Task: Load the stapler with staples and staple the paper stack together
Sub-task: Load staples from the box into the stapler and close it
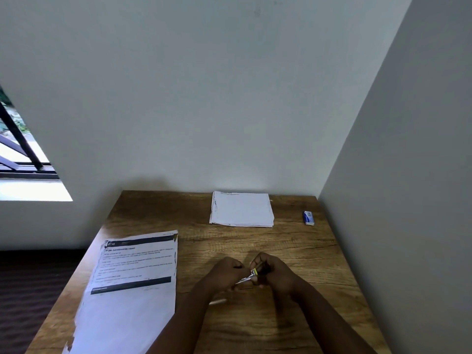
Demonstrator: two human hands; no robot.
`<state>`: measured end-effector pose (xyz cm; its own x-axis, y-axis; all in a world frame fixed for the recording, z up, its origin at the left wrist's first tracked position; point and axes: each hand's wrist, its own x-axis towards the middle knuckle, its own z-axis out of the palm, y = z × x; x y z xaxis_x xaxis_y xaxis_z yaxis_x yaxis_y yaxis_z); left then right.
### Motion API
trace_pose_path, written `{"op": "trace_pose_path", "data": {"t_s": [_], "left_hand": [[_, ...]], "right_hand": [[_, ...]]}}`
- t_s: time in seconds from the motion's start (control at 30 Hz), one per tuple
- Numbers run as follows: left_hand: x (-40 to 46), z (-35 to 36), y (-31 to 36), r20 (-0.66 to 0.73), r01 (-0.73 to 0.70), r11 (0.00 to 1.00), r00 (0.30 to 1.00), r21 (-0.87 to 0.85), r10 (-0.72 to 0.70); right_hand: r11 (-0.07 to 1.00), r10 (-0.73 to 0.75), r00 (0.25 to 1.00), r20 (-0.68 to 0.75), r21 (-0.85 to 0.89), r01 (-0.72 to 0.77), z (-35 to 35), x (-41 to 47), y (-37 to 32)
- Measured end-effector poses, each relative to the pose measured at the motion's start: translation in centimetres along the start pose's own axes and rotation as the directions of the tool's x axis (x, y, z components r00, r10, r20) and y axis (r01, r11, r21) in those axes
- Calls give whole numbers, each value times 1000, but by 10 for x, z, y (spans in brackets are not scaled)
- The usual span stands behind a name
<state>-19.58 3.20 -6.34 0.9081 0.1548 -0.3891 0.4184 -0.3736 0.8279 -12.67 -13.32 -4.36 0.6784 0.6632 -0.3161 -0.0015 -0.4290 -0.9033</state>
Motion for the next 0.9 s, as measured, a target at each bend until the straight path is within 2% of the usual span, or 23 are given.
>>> {"op": "trace_pose_path", "data": {"t_s": [0.17, 0.33, 0.43, 0.6, 0.7, 0.9], "left_hand": [[-6, -4, 2, 24, 32, 999, 999, 0, -32], [-13, -8, -3, 97, 87, 970, 993, -228, -66], [-16, -11, -5, 103, 47, 947, 995, -317, -15], [-20, -16, -13, 102, -70, 965, 990, -254, 99], [-20, -15, -17, -18, -206, 962, 978, -179, 206], [-16, -11, -14, -137, -297, 955, 945, 11, 296]], "right_hand": [[999, 39, 999, -20, 18, -39, 6, 1, 1], [992, 94, 995, -27, 91, -91, 11, 1, 4], [985, 103, 994, -26, 143, -98, 11, 1, 7], [968, 162, 980, -112, 213, -136, 3, 1, 13], [962, 178, 972, -155, 234, -139, 0, 0, 15], [978, 194, 968, -161, 113, -178, -4, -4, 15]]}}
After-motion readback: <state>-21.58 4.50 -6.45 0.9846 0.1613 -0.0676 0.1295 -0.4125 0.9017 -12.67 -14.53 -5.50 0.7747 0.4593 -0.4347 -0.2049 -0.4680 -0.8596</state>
